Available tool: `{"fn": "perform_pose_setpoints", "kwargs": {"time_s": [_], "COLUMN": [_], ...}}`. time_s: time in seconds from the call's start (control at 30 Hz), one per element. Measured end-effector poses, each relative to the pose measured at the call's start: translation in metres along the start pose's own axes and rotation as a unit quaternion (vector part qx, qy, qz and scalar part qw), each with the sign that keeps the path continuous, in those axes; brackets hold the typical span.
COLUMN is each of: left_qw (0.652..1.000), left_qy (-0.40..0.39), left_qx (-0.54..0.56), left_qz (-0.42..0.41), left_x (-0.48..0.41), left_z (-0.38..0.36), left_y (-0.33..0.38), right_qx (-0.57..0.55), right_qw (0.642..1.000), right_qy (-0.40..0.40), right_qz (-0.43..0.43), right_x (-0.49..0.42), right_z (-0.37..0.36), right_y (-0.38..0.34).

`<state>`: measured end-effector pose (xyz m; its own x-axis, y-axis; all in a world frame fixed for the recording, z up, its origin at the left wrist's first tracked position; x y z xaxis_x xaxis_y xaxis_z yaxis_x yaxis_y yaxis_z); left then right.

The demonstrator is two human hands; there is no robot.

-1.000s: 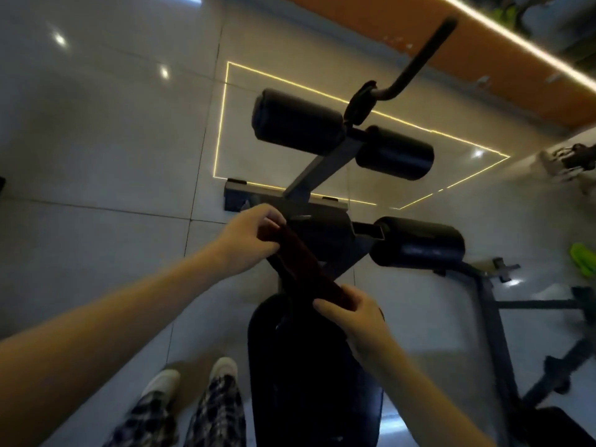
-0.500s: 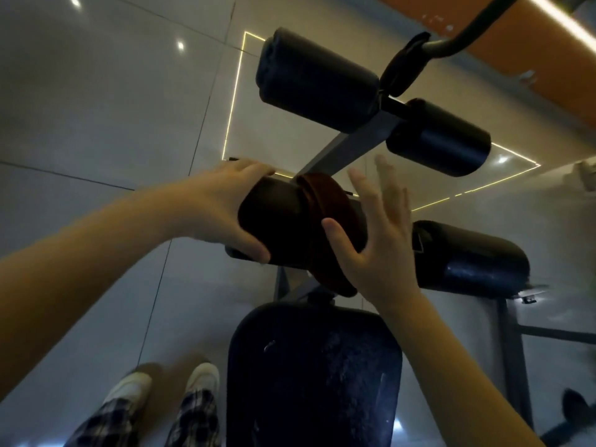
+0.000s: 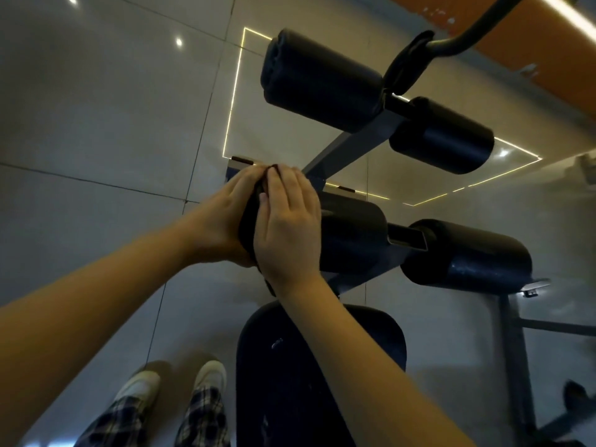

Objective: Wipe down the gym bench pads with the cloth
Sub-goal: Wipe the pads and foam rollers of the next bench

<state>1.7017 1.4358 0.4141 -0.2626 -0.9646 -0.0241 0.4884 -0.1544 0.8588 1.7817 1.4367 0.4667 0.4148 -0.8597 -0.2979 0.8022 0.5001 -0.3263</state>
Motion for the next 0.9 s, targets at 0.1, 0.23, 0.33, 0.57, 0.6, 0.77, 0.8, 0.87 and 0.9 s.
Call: {"fn": "perform_pose_setpoints", "kwargs": {"time_s": [0.1, 0.23, 0.33, 0.57, 0.6, 0.77, 0.8, 0.87, 0.9], "left_qw": [1.0, 1.0, 0.999, 0.999, 0.999, 0.999, 0.999, 0.995, 0.994], "left_qy": [0.005, -0.005, -0.015, -0.007, 0.001, 0.001, -0.014, -0.049, -0.049], "left_qx": [-0.013, -0.024, -0.029, -0.041, -0.042, -0.047, -0.01, 0.039, 0.03], "left_qz": [-0.004, 0.008, 0.03, 0.025, 0.014, 0.023, 0.046, 0.079, 0.093], "left_x": [0.001, 0.002, 0.002, 0.002, 0.001, 0.003, 0.005, 0.007, 0.008], "left_z": [0.001, -0.001, -0.002, -0.005, -0.004, -0.005, -0.008, -0.013, -0.013], "left_y": [0.003, 0.001, -0.003, -0.004, -0.002, -0.003, -0.005, -0.011, -0.012], "right_qx": [0.004, 0.029, 0.027, 0.001, 0.003, 0.045, 0.066, 0.08, 0.073], "right_qw": [0.997, 0.998, 0.999, 0.981, 0.986, 0.998, 0.998, 0.995, 0.996], "right_qy": [-0.037, -0.042, -0.003, 0.07, 0.065, 0.037, 0.024, -0.002, -0.006], "right_qz": [0.064, 0.029, -0.036, -0.178, -0.154, -0.038, 0.006, 0.056, 0.056], "right_x": [0.003, 0.023, 0.032, 0.01, 0.006, 0.023, 0.033, 0.046, 0.042], "right_z": [0.009, 0.04, 0.05, 0.015, 0.007, -0.005, -0.004, -0.006, -0.007], "right_y": [0.017, 0.081, 0.108, 0.029, 0.009, -0.018, -0.016, -0.013, -0.01]}}
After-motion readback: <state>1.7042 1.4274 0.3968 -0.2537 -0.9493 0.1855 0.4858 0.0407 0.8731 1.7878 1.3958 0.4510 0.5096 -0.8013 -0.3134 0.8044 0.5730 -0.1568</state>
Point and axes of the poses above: each hand's wrist, its own x-axis away from the middle knuckle, its own z-axis out of the back of the hand, y = z × x, the point moved 8 cm from there along -x, towards the middle knuckle, and after that the axes turned 3 degrees about z, right-handed, at the moved point
